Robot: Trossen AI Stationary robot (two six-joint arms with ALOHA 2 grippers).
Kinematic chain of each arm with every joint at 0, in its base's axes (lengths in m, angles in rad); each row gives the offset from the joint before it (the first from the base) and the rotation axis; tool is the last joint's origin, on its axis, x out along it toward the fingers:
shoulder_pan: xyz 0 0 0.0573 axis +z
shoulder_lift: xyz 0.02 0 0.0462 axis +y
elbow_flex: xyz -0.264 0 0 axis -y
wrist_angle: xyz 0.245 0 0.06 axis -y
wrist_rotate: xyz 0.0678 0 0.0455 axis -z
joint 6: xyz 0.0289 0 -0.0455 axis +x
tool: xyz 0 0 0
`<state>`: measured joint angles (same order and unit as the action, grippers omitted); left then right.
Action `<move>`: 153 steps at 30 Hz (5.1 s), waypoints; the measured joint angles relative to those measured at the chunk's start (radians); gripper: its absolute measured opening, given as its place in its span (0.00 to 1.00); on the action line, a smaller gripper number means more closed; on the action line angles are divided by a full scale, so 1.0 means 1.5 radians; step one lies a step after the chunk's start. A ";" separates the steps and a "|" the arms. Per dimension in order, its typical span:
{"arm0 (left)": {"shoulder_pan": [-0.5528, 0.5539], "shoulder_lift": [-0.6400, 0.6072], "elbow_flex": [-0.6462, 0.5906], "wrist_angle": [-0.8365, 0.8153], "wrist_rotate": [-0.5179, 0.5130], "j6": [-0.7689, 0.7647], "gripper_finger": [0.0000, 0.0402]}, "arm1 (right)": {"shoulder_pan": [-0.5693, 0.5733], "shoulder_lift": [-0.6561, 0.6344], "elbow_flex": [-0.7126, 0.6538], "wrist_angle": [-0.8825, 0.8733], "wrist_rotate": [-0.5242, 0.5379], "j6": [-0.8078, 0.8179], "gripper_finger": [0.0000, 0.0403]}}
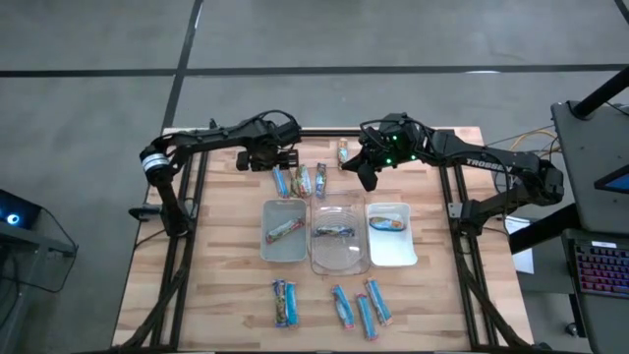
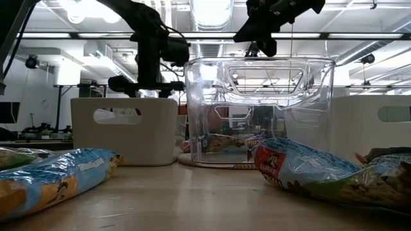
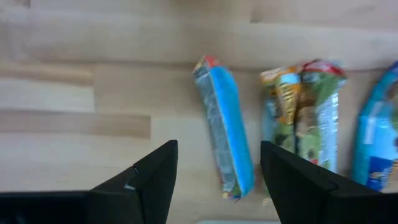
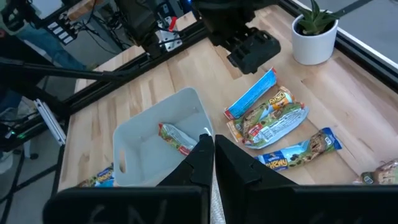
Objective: Pick and place Granola Bars by type
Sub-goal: Put the red granola bar into the gray bin
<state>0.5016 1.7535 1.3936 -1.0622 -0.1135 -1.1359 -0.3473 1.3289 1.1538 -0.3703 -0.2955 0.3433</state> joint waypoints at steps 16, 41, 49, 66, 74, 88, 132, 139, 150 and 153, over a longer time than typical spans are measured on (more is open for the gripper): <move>0.006 0.002 -0.018 0.074 0.049 -0.155 0.52 | 0.000 0.000 0.000 0.000 0.005 -0.055 0.02; 0.009 0.078 -0.018 0.076 0.048 -0.198 0.52 | 0.001 0.000 0.000 -0.011 0.004 -0.062 0.02; 0.009 0.109 -0.018 0.085 0.048 -0.196 0.52 | 0.001 0.000 0.000 -0.011 0.004 -0.062 0.02; 0.015 0.126 -0.018 0.098 0.047 -0.197 0.52 | 0.001 0.000 0.000 -0.012 0.005 -0.074 0.02; 0.018 0.126 -0.018 0.100 0.047 -0.196 0.52 | 0.001 0.000 0.000 -0.012 0.005 -0.074 0.02; 0.018 0.126 -0.018 0.100 0.048 -0.195 0.52 | 0.001 0.000 0.000 -0.012 0.005 -0.072 0.02; 0.018 0.125 -0.042 0.118 0.088 -0.198 0.21 | 0.001 0.000 0.000 -0.010 0.005 -0.074 0.02; 0.018 0.125 -0.043 0.120 0.090 -0.198 0.19 | 0.000 0.000 0.000 -0.009 0.005 -0.074 0.02; 0.019 0.114 -0.008 0.110 0.091 -0.164 0.19 | 0.001 0.000 0.000 -0.009 0.005 -0.074 0.02; 0.021 0.105 -0.007 0.092 0.087 -0.153 0.19 | 0.000 0.000 0.000 -0.009 0.006 -0.072 0.02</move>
<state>0.5328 1.9103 1.3828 -0.9237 0.0167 -1.3653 -0.3470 1.3289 1.1534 -0.3840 -0.2871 0.2346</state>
